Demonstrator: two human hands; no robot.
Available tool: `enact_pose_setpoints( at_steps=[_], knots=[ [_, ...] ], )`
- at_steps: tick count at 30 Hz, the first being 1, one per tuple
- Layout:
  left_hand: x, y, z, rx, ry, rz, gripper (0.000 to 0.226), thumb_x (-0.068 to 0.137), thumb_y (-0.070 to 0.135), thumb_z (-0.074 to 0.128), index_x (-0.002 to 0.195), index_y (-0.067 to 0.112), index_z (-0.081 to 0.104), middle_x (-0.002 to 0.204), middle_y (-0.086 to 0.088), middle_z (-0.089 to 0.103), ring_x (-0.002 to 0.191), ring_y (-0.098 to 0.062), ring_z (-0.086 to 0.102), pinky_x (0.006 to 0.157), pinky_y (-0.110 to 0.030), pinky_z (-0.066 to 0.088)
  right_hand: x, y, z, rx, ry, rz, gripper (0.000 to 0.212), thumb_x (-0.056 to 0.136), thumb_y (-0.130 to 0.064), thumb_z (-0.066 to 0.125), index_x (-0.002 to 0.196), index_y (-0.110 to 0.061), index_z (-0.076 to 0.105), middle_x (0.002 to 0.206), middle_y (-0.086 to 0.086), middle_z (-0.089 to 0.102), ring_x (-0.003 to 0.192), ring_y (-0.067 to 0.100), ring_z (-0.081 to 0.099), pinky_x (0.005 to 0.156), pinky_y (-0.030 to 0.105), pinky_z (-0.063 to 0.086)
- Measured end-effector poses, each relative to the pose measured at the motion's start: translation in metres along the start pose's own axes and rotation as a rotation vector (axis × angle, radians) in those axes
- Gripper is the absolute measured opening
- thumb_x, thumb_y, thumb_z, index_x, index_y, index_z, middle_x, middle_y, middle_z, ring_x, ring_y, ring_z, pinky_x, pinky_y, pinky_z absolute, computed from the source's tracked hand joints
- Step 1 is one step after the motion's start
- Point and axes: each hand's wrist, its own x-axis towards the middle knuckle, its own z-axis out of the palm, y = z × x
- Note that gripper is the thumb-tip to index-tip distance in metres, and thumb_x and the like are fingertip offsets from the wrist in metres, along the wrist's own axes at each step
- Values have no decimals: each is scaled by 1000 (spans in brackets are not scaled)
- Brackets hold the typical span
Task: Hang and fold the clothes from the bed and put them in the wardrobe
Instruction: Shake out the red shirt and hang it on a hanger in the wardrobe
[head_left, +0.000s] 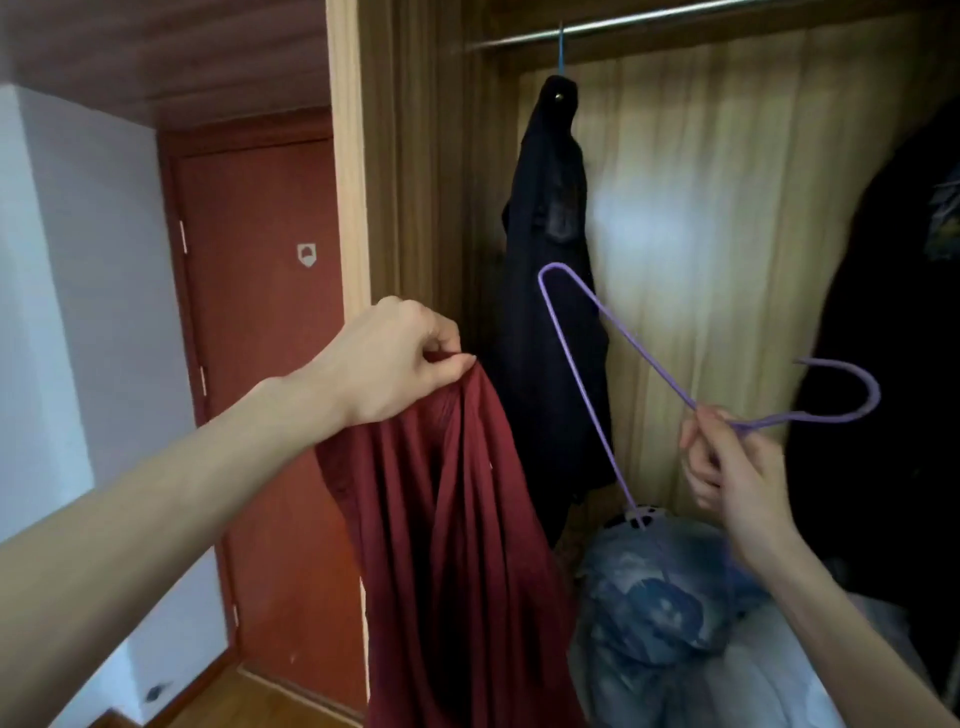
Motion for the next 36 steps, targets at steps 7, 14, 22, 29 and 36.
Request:
enact_pose_setpoints(
  at_steps=[7, 14, 22, 29, 36],
  knots=[
    [-56, -13, -27, 90, -53, -78, 28, 97, 39, 68, 75, 23, 69, 71, 11, 66, 72, -18, 64, 71, -41, 57, -76, 5, 17, 169, -431, 263, 44, 92, -40, 68, 58, -15, 55, 47, -7, 19, 37, 3, 15, 40, 11, 12],
    [-100, -19, -35, 127, -105, -120, 28, 97, 38, 68, 75, 21, 71, 73, 8, 67, 74, -20, 64, 72, -43, 57, -106, 1, 69, -191, -573, 312, 40, 104, -27, 51, 73, -2, 55, 55, 5, 18, 43, 9, 16, 39, 14, 15],
    [-139, -23, -55, 186, -97, -118, 42, 96, 36, 69, 62, 38, 44, 61, 20, 48, 63, -18, 50, 66, -42, 55, -118, 1, 114, -505, -521, 177, 40, 107, -21, 55, 71, -3, 62, 45, -1, 34, 40, 9, 31, 43, 15, 25],
    [-161, -21, -57, 93, -85, -111, 32, 99, 40, 66, 72, 23, 63, 64, 9, 61, 63, -18, 57, 64, -41, 53, -125, -16, 150, -241, -712, 357, 37, 109, -29, 51, 82, -5, 62, 57, 3, 23, 46, 13, 18, 42, 21, 10],
    [-184, -9, -41, 67, -54, -192, 33, 99, 40, 65, 71, 25, 59, 59, 8, 57, 58, -13, 51, 64, -43, 53, -149, -3, 199, -212, -548, 332, 36, 109, -26, 51, 84, -5, 67, 54, -1, 31, 42, 9, 26, 38, 19, 21]
  ],
)
